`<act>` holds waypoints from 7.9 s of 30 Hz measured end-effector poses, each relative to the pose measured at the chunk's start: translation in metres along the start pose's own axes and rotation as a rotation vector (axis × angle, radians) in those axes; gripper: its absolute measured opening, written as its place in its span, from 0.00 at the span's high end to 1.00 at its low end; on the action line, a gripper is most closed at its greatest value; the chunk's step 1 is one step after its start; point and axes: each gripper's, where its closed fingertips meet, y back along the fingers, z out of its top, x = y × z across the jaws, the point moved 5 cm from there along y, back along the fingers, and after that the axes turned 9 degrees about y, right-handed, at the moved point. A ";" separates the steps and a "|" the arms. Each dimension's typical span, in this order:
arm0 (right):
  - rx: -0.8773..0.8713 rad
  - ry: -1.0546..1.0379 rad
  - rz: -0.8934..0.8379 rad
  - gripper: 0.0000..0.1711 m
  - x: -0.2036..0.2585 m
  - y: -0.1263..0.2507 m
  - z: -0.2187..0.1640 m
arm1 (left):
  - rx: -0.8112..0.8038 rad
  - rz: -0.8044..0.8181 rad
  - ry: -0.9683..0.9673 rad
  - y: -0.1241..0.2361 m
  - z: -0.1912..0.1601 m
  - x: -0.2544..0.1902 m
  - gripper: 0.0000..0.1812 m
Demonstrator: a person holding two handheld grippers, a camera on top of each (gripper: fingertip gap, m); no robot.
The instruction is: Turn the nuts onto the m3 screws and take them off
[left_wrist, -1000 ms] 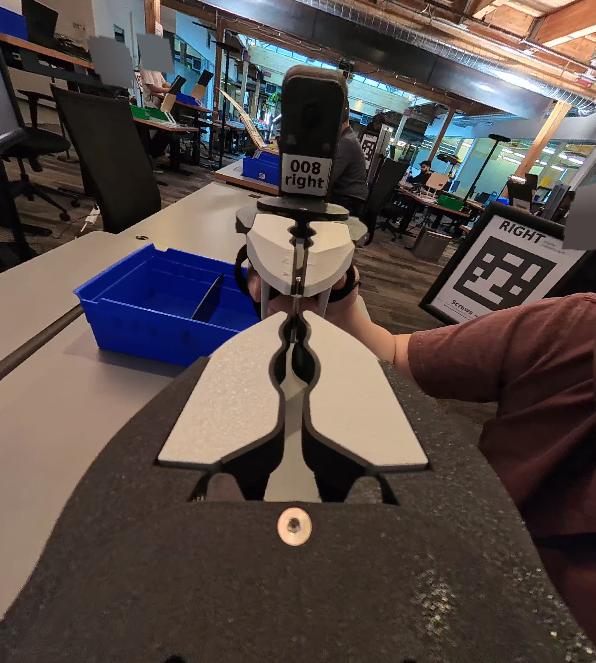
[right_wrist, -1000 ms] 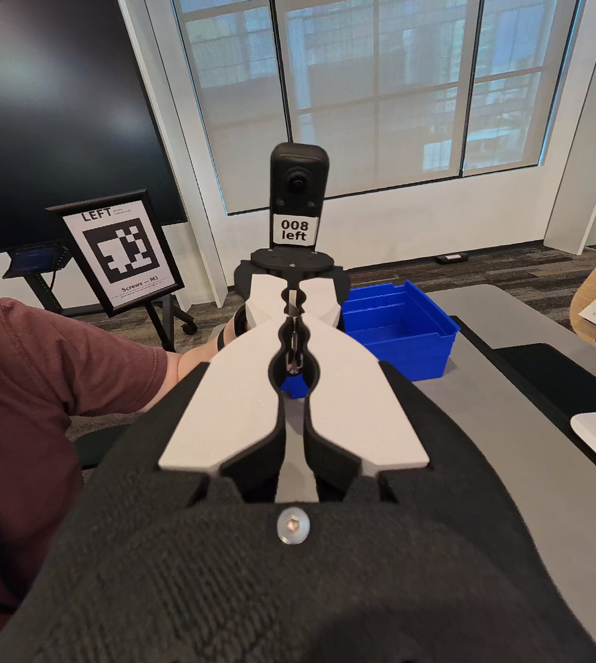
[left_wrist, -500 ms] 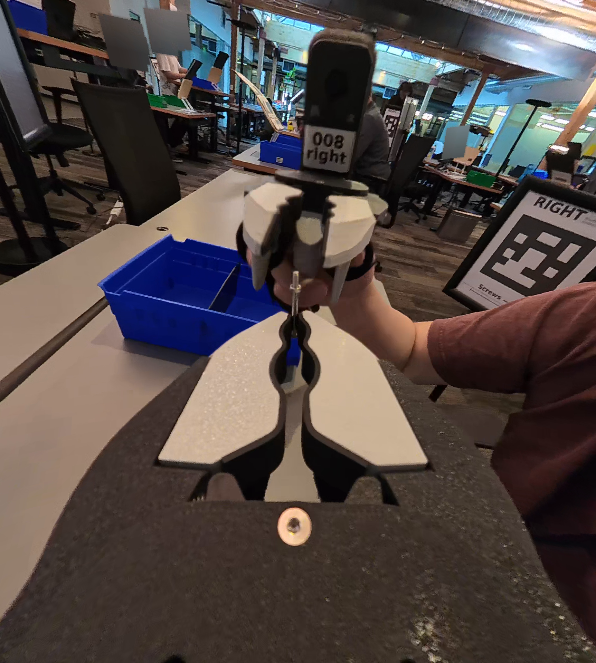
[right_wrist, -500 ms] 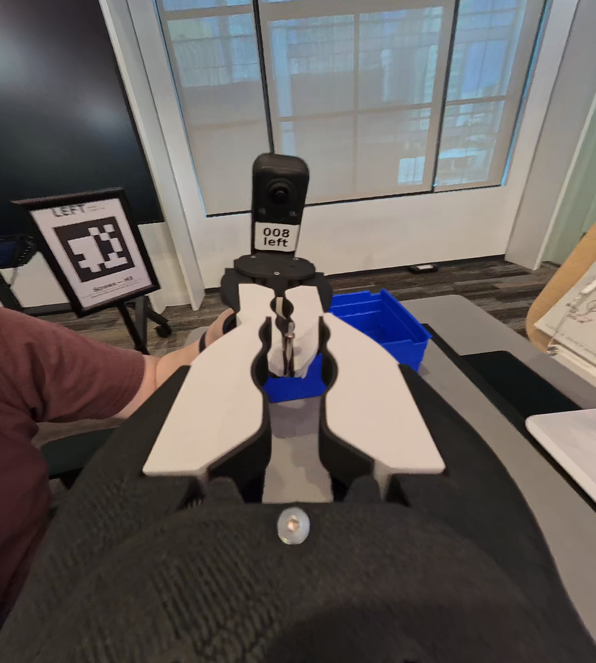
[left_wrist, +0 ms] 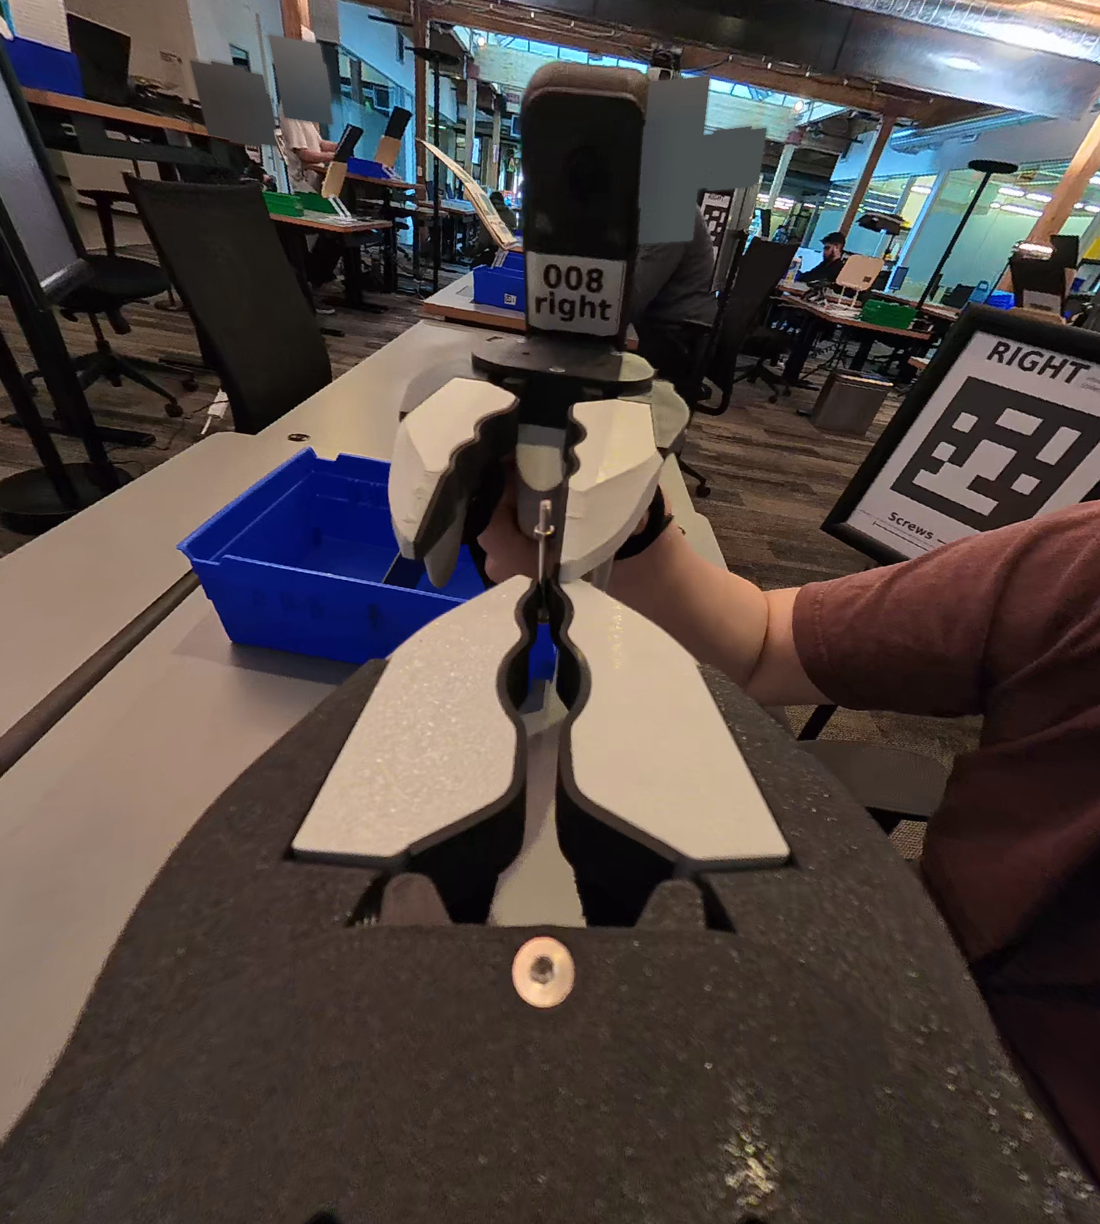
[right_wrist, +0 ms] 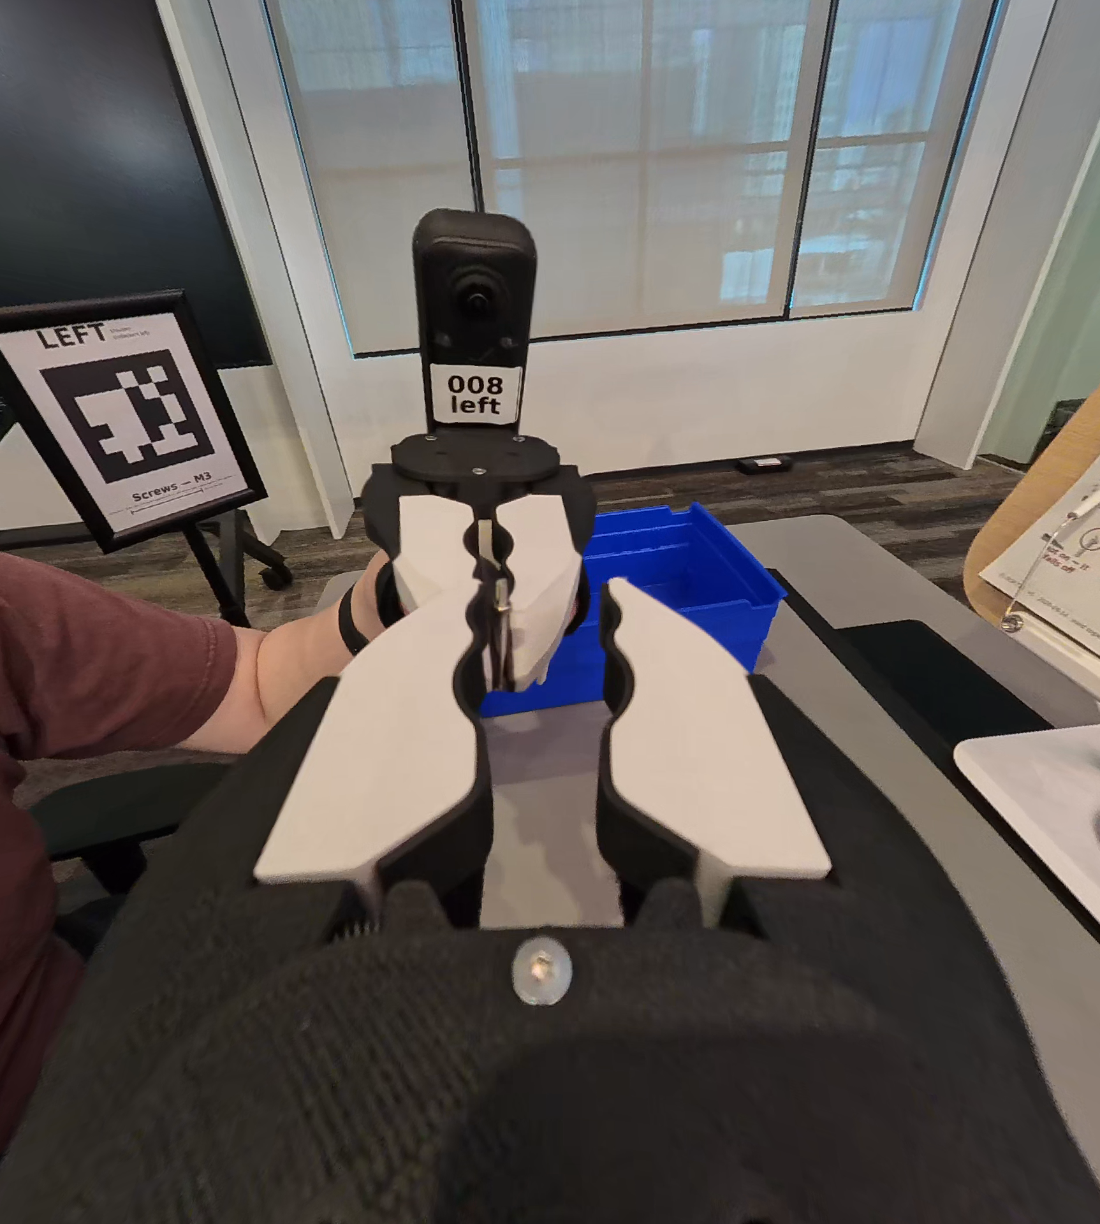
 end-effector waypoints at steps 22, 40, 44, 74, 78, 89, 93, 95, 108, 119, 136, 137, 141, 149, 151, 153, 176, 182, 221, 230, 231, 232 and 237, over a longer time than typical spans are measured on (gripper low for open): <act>-0.033 -0.014 0.060 0.83 0.000 0.012 0.007 | -0.014 0.011 -0.026 0.007 0.005 -0.003 0.99; -0.081 -0.013 0.090 0.83 0.003 0.009 0.009 | -0.015 0.006 -0.016 0.006 0.004 -0.003 0.99; -0.040 0.003 0.073 0.83 0.001 0.006 0.003 | -0.018 -0.010 -0.008 0.004 0.004 -0.005 0.99; -0.071 -0.042 0.191 0.88 0.004 0.013 0.005 | -0.029 -0.072 -0.012 0.000 0.003 -0.010 0.99; -0.098 -0.037 0.207 0.88 0.007 0.013 0.009 | -0.032 -0.072 -0.005 0.000 0.003 -0.009 0.99; -0.084 -0.032 0.199 0.88 0.004 0.016 0.007 | -0.028 -0.079 -0.010 0.000 0.003 -0.012 0.99; -0.122 -0.050 0.233 0.88 0.008 0.016 0.011 | -0.027 -0.078 -0.009 0.000 0.003 -0.012 0.99; -0.107 -0.043 0.235 0.88 0.011 0.010 0.009 | -0.019 -0.081 -0.009 -0.002 0.001 -0.012 0.99; -0.116 -0.030 0.235 0.88 0.012 0.009 0.008 | -0.014 -0.079 -0.015 -0.002 0.001 -0.013 0.99; -0.114 -0.027 0.204 0.87 0.003 0.017 0.008 | -0.020 -0.068 -0.016 0.000 0.003 -0.012 0.99; -0.140 -0.010 0.226 0.86 0.008 0.016 0.011 | -0.007 -0.065 -0.021 -0.002 0.001 -0.012 0.99; -0.143 -0.012 0.236 0.86 0.010 0.015 0.012 | -0.005 -0.065 -0.021 -0.003 0.000 -0.013 0.99; -0.093 0.027 0.227 0.86 0.016 0.007 0.008 | 0.005 -0.073 -0.024 -0.006 -0.002 -0.015 0.99; -0.124 0.010 0.187 0.86 0.003 0.022 0.013 | -0.013 -0.067 -0.024 -0.001 0.002 -0.014 0.99; -0.133 0.001 0.214 0.86 0.007 0.021 0.014 | -0.008 -0.070 -0.023 -0.002 0.001 -0.014 0.99; -0.112 0.022 0.219 0.86 0.012 0.015 0.012 | 0.000 -0.072 -0.023 -0.004 0.000 -0.015 0.99; -0.059 0.062 0.190 0.85 0.011 0.012 0.008 | 0.004 -0.081 -0.017 -0.008 -0.001 -0.017 0.99; -0.129 0.003 0.230 0.84 0.005 0.027 0.015 | -0.005 -0.080 -0.015 -0.005 0.000 -0.015 0.99; -0.096 -0.016 0.268 0.84 0.011 0.009 0.005 | 0.013 -0.087 -0.014 -0.009 -0.003 -0.017 0.99; -0.178 -0.094 0.292 0.85 0.001 0.024 0.012 | 0.006 -0.079 -0.015 -0.008 -0.002 -0.016 0.99; -0.164 -0.079 0.292 0.85 0.004 0.022 0.012 | 0.009 -0.080 -0.014 -0.008 -0.002 -0.016 0.99; -0.150 -0.062 0.294 0.85 0.007 0.019 0.011 | 0.011 -0.081 -0.014 -0.009 -0.003 -0.016 0.99; -0.107 -0.016 0.270 0.85 0.011 0.014 0.008 | 0.011 -0.083 -0.015 -0.009 -0.003 -0.017 0.99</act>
